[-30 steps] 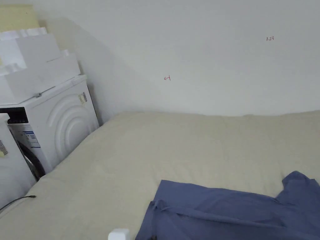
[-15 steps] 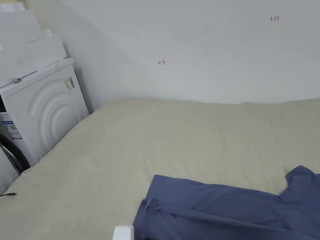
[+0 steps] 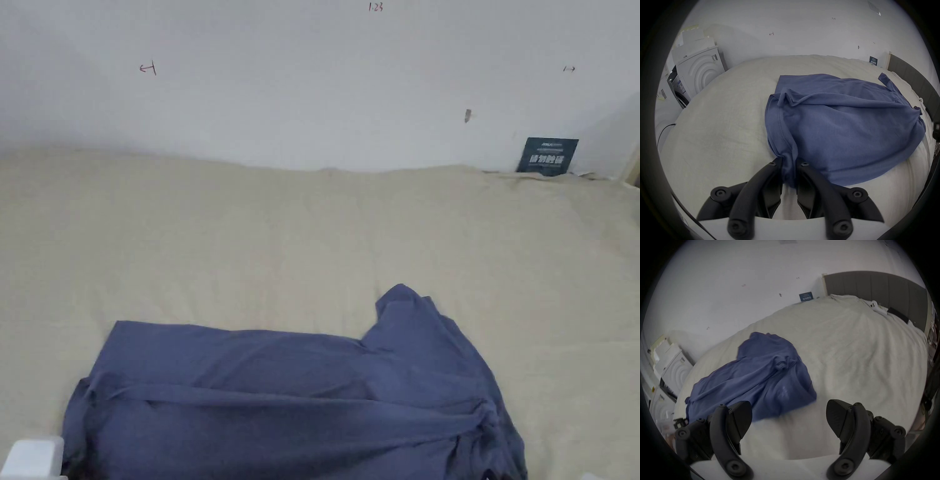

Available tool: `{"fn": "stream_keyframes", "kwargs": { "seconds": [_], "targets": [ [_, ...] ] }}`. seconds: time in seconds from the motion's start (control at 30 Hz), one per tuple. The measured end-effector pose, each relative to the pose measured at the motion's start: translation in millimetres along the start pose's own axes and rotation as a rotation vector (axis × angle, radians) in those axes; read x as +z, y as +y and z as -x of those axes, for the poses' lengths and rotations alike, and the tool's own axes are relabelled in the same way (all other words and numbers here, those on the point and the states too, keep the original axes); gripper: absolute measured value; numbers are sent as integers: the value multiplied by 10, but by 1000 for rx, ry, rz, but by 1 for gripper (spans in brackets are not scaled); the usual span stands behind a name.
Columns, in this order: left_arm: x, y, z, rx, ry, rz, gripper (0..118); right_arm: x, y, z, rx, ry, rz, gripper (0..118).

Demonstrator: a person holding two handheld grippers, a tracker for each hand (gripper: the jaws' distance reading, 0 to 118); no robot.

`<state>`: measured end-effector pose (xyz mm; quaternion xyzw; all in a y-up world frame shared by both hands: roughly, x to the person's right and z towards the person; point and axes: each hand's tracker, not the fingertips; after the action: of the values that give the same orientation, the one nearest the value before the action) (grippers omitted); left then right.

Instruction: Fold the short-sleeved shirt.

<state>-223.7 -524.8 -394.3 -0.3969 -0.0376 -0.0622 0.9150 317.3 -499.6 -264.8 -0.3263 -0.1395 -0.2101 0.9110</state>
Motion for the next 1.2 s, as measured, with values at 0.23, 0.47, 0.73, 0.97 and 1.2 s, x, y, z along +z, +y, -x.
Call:
{"fn": "stream_keyframes", "kwargs": {
  "seconds": [0.23,0.47,0.73,0.97,1.2],
  "targets": [
    [-5,-3,7,23,1,1,15,-599,45,103,-1,-21,46,54],
    [178,14,163,203,-73,-40,9,-526,133,35,7,27,76,9],
    [1146,-187,250,310,-134,-151,7,169,283,-185,91,14,65,9],
    [1798,-980,19,352,-159,-90,7,636,-24,-527,190,-13,117,9],
    [1743,-1395,-94,373,-162,-6,13,539,-261,-637,249,-46,156,18]
  ]
}}
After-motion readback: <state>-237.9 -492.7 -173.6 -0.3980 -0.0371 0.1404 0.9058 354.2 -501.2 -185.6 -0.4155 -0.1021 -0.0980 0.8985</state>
